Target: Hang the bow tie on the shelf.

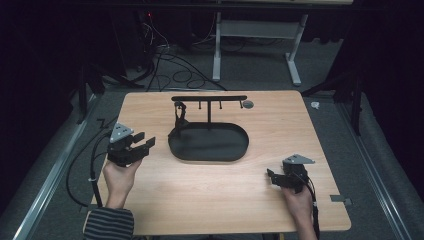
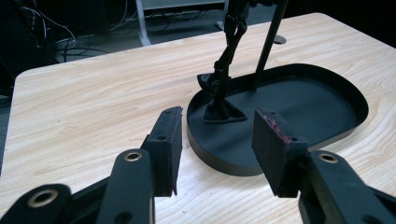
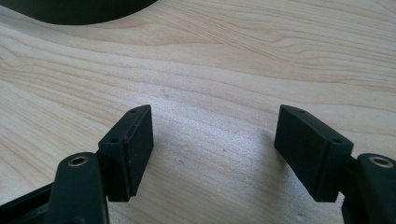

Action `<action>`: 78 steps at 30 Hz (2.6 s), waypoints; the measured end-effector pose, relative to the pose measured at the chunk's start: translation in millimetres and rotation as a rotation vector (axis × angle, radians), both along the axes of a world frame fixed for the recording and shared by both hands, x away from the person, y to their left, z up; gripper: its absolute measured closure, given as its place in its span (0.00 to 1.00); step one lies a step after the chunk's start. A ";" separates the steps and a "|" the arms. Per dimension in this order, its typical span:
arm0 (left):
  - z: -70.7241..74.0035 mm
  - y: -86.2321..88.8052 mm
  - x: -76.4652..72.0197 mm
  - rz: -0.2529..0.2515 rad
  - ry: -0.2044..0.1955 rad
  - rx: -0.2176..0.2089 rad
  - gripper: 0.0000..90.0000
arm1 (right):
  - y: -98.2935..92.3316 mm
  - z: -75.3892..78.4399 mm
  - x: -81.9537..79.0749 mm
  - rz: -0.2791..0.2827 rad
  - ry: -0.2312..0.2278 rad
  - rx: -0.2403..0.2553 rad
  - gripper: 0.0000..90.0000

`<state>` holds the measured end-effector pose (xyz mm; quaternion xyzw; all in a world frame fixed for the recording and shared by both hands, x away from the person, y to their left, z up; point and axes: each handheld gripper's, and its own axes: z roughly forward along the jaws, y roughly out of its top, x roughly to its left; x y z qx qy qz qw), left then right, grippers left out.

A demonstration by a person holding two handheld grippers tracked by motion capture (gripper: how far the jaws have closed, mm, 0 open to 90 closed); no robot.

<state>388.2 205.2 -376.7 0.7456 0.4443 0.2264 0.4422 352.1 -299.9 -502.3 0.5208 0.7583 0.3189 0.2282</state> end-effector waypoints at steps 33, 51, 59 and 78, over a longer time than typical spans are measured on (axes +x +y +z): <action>-28.9 -4.6 -21.8 -0.011 0.042 -0.047 0.56 | 0.2 0.0 -0.1 0.000 0.000 0.000 0.33; -36.8 -7.4 -30.4 -0.017 0.051 -0.050 0.55 | 0.5 0.1 -0.3 -0.003 0.002 0.002 0.33; -40.8 -6.5 -34.2 -0.014 0.056 -0.060 0.55 | 0.4 0.1 -0.2 -0.002 0.001 0.001 0.33; -55.1 -5.6 -41.8 -0.010 0.082 -0.068 0.54 | 0.5 0.1 -0.4 -0.003 0.002 0.001 0.33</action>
